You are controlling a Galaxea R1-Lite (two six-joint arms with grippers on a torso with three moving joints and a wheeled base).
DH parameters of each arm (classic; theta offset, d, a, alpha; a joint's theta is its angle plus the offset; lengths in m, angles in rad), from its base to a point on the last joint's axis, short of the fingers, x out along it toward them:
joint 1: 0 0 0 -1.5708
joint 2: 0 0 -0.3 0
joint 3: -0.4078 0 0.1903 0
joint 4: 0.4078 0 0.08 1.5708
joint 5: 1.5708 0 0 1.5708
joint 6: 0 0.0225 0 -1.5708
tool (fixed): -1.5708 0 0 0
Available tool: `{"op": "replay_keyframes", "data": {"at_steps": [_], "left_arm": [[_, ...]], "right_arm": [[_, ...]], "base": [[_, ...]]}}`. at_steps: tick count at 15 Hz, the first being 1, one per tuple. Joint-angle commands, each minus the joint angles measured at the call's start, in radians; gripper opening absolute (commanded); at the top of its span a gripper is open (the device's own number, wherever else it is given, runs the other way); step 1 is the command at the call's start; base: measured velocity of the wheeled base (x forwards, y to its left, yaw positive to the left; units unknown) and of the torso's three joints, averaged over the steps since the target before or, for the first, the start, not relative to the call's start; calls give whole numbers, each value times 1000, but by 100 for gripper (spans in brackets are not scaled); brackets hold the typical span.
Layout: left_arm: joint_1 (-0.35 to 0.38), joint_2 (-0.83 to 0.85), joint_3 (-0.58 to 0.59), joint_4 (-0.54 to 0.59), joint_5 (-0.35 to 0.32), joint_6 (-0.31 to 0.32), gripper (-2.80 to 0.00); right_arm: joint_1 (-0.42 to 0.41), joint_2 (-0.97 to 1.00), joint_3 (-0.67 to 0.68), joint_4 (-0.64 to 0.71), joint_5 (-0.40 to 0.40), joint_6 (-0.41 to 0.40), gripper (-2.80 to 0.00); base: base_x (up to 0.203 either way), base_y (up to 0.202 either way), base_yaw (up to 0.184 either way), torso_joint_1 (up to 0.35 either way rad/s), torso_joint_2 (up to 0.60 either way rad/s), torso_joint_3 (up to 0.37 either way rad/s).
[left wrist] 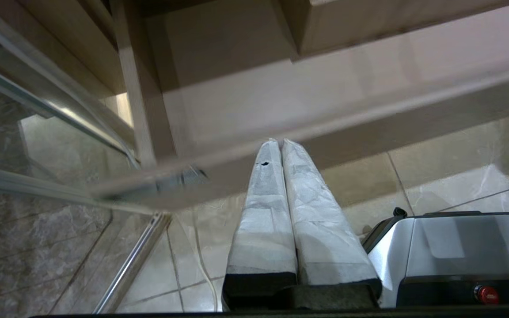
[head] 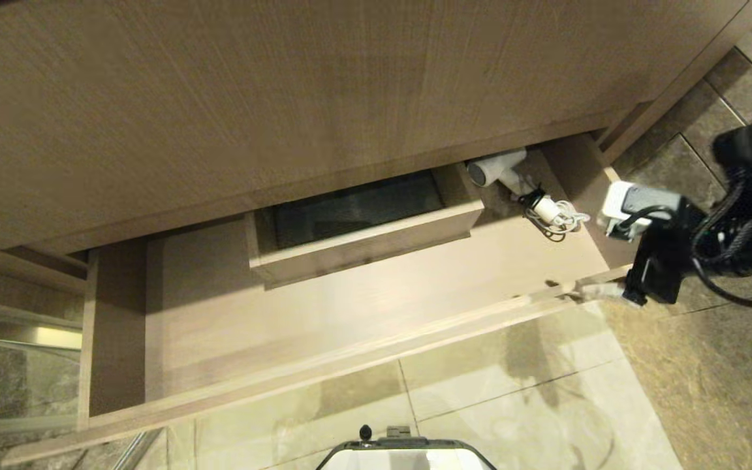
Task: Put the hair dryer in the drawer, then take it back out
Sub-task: Pull open the drawer
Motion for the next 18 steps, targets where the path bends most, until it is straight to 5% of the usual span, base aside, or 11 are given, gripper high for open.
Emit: {"op": "replay_keyframes", "data": {"at_steps": [1,5,6,18], "left_arm": [[1,0,2,0,-2,0,-280],[-1,0,1,0,-1,0,-280],[1,0,2,0,-2,0,-280],[1,0,1,0,-1,0,-280]], "right_arm": [[-41,-178,116,38,14,67,0],[-90,-342,242,46,18,285,0],[-93,-365,269,47,14,296,-280],[-109,-309,173,42,16,337,-280]], "base": [[0,0,0,0,0,0],[0,0,0,0,0,0],[0,0,0,0,0,0],[0,0,0,0,0,0]]}}
